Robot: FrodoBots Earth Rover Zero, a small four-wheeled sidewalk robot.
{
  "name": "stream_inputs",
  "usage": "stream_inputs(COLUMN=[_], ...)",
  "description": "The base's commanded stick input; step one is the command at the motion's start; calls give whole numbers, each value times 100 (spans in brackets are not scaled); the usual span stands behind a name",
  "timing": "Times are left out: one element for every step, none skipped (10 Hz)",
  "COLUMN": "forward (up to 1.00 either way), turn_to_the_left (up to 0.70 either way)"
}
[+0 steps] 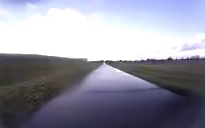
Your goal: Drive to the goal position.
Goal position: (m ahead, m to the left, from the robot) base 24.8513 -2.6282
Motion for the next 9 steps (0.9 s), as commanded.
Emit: stream_inputs(forward=[45,45,45,45,45,45,45,45,45], turn_to_the_left=[0,0,0,0,0,0,0,0,0])
